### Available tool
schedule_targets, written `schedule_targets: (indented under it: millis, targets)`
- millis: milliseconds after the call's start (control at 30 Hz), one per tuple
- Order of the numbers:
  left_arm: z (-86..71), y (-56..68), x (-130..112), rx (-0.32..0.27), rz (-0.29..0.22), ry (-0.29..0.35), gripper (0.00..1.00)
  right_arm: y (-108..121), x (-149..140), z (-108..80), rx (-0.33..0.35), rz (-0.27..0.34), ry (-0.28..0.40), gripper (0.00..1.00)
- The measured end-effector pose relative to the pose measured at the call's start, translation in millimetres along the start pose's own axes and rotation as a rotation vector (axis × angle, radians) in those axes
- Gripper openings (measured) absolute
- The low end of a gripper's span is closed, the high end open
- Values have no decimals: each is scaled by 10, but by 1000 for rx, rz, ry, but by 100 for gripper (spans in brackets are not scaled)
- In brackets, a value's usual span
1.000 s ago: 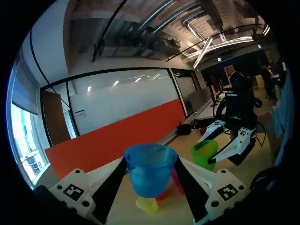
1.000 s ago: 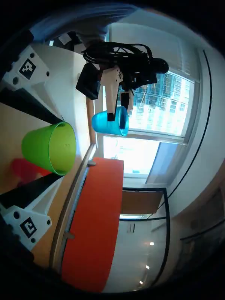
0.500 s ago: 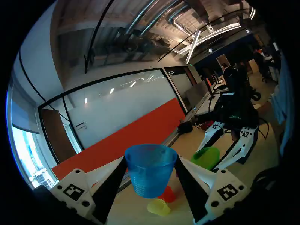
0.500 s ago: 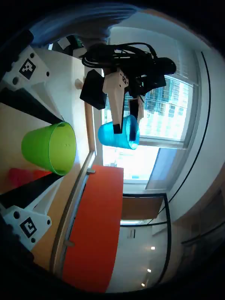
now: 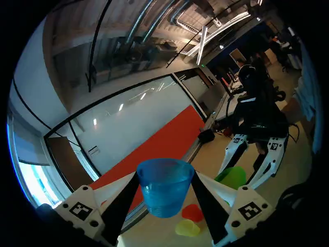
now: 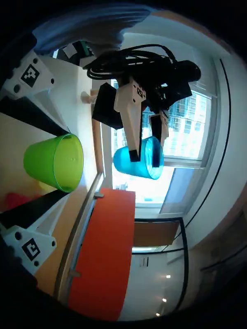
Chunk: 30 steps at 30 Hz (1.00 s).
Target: Pour water
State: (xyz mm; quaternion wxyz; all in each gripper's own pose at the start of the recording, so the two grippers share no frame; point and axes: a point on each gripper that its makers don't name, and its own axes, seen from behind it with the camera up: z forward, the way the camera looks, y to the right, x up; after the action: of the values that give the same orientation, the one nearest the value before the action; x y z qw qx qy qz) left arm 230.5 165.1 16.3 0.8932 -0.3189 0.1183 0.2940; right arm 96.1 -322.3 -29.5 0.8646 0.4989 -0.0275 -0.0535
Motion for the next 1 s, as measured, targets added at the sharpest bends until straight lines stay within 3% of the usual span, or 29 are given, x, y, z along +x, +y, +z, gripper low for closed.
schedule_targets:
  millis: [500,1000]
  targets:
    - [-15,-31,127,19,134,6,87,-156,25,114,32,-11,-4,92]
    - [18,-39,183,29,260,8,87,-162,9,163,29,-3,-1,92]
